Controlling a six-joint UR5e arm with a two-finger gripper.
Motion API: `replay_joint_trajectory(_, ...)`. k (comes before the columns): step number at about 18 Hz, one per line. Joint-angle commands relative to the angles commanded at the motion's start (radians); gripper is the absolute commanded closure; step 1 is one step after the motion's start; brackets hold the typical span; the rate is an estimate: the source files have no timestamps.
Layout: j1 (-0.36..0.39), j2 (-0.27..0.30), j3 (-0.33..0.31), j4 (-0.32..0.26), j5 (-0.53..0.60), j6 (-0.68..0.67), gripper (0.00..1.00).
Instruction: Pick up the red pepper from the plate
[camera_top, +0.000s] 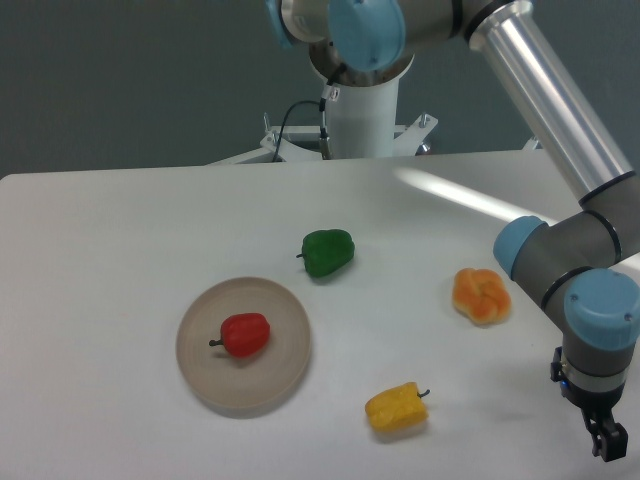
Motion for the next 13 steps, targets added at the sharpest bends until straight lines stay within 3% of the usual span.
replay_joint_trajectory(5,-0.017,0.049,-0.067,-0.028,-0.018,-0.002,0.0)
replay_joint_trajectory(9,-0.06,0.165,-0.236,-0.028,-0.074,-0.06,0.0)
replay_joint_trajectory(13,-0.156,0.284,-0.392,-0.026,-0.075,-0.219,0.0)
